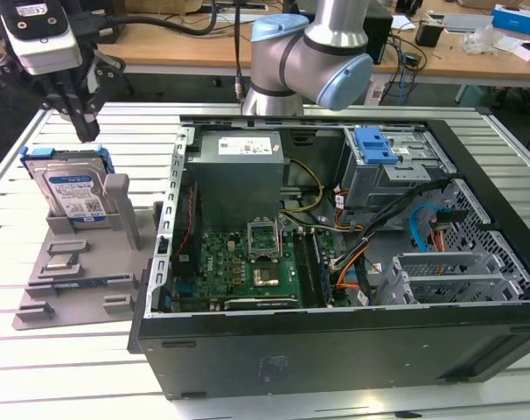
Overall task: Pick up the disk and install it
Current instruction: 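Reach for the disk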
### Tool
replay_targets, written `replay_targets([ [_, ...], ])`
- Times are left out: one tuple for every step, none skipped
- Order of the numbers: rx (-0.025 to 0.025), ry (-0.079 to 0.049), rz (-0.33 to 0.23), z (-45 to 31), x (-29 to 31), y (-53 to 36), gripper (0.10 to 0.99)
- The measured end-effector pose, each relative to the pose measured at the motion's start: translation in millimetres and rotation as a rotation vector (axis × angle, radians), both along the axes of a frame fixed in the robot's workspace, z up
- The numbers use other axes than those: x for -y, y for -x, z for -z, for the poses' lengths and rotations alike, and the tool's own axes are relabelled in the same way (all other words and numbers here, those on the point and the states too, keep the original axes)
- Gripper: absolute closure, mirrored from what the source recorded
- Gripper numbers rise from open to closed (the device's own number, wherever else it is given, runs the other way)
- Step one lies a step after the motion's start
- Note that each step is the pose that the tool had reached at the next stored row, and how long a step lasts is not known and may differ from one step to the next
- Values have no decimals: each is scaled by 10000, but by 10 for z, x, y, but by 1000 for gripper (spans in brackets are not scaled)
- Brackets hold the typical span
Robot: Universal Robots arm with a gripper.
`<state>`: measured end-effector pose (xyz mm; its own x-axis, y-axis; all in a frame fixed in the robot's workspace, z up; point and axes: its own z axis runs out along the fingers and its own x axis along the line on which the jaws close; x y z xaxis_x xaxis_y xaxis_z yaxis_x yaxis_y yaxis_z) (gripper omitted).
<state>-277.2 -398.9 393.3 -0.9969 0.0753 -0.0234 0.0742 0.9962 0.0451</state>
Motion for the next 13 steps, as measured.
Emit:
replay_targets([
  [0,0,0,0,0,8,980],
  [0,0,0,0,0,18,980],
  [0,0,0,0,0,25,980],
  [-1,0,0,0,0,34,980],
  [0,0,0,0,0,41,980],
  [0,0,1,0,0,47,980],
  [0,0,1,0,0,55,980],
  [0,0,0,0,0,60,980],
  [-1,0,0,0,0,67,980],
  [-1,0,0,0,0,73,980],
  [0,0,-1,0,0,86,980],
  [0,0,0,0,0,95,980],
  [-1,0,0,0,0,105,980],
])
